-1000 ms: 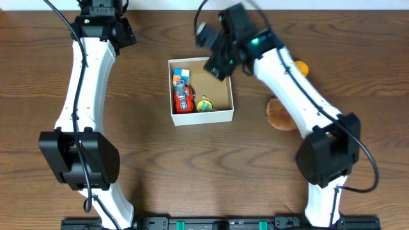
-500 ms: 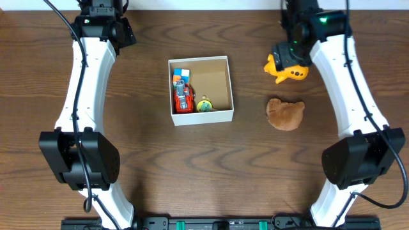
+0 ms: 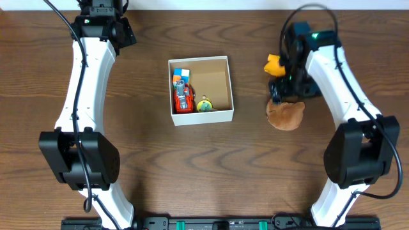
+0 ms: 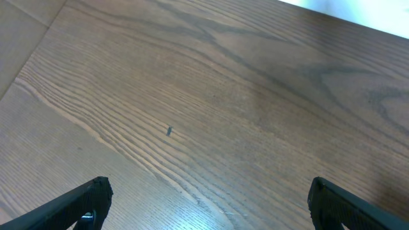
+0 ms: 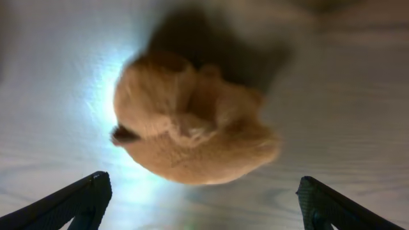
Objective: Pack container
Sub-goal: 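Lower the right gripper onto the brown plush bear and close it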
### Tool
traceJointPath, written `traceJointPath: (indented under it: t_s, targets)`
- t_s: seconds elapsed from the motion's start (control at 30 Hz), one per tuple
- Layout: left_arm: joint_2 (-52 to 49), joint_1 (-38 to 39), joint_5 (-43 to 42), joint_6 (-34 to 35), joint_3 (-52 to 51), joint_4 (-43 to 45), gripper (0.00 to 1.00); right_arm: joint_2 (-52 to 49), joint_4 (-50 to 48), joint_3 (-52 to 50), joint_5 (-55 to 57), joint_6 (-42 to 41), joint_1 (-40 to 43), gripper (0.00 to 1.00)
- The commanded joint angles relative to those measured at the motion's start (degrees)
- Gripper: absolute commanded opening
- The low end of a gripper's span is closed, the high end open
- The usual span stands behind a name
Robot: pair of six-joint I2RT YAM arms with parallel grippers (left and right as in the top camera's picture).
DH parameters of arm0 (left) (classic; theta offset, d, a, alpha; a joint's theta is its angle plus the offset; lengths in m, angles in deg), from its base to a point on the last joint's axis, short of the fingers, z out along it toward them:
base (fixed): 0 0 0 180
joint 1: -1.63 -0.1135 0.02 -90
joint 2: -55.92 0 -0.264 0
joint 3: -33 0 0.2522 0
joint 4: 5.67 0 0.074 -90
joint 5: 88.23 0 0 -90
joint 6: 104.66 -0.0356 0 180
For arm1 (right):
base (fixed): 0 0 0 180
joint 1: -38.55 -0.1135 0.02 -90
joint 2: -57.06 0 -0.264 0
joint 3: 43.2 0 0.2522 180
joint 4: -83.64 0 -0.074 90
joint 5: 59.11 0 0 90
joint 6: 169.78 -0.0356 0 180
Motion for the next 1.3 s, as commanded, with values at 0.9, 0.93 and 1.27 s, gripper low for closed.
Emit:
traceJointPath:
  t_s: [0.9, 0.93, 1.27]
  targets:
    - [0.2, 0.0, 0.1, 0.1, 0.3, 0.0, 0.98, 0.3, -18.2, -14.3, -2.9, 16.1, 0.0, 0.88]
    - [0.2, 0.0, 0.1, 0.1, 0.3, 0.0, 0.98, 0.4, -18.0, -12.8, -2.9, 15.5, 0.0, 0.88]
    - [0.2, 0.0, 0.1, 0.1, 0.3, 0.0, 0.98, 0.4, -13.0, 8.7, -3.9, 12.7, -0.6, 0.63]
